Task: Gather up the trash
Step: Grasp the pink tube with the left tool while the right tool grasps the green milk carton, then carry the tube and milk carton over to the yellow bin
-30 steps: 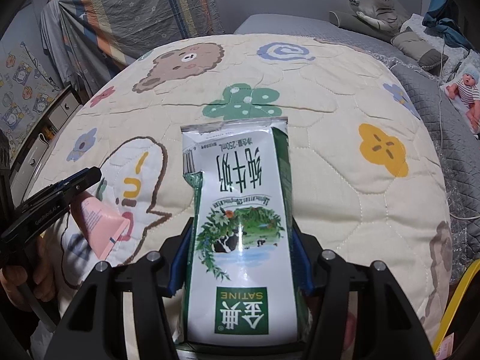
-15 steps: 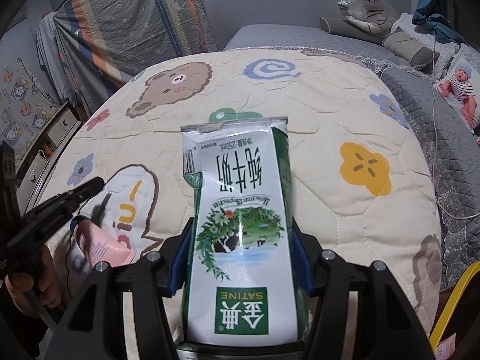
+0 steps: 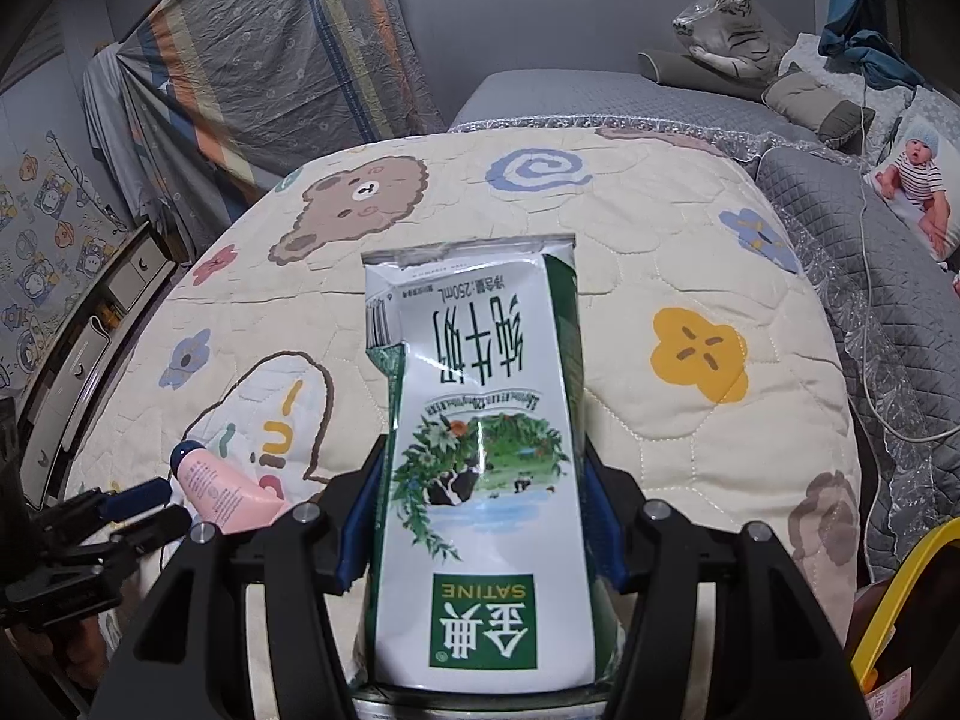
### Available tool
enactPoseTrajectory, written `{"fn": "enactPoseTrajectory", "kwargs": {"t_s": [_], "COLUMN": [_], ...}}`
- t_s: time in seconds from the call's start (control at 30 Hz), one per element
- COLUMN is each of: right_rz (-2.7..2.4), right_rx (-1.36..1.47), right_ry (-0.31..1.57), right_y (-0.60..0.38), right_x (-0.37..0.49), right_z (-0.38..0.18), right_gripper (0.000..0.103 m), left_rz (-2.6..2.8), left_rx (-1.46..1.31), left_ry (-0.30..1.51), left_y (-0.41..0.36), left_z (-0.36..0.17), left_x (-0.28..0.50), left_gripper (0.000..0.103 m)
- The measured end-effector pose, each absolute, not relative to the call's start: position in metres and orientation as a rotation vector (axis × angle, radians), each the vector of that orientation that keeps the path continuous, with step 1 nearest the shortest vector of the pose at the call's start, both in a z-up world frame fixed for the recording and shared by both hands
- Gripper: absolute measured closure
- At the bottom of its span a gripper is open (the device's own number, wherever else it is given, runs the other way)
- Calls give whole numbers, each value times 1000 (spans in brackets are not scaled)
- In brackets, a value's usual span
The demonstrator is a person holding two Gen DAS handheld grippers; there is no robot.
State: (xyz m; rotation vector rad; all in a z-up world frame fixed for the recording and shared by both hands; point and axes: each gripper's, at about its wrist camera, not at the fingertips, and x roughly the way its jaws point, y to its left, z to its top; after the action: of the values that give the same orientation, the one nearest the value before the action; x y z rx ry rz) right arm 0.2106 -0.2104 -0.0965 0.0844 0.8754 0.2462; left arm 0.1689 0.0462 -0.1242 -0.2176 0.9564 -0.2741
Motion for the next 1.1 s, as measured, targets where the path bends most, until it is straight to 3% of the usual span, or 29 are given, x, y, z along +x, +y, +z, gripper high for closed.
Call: {"fn": "enactPoseTrajectory", "kwargs": {"t_s": [0.27, 0.47, 0.67, 1.1], "right_rz": [257, 252, 245, 185], "right_rx": [96, 103, 108, 140], "right_ry": [858, 863, 851, 741], "right_y": [-214, -219, -220, -256], "right_x": [210, 213, 212, 183], "right_z": [-93, -95, -92, -55], "right_gripper": [49, 49, 49, 49], "left_rz": [-246, -212, -201, -219], "left_rx": [-260, -241, -149, -59], "left_ry": [1002, 1004, 975, 752], "left_y": [32, 22, -2, -20], "left_z": [-138, -143, -143, -69], "left_x": [199, 233, 253, 220], "left_gripper": [49, 54, 80, 81]}}
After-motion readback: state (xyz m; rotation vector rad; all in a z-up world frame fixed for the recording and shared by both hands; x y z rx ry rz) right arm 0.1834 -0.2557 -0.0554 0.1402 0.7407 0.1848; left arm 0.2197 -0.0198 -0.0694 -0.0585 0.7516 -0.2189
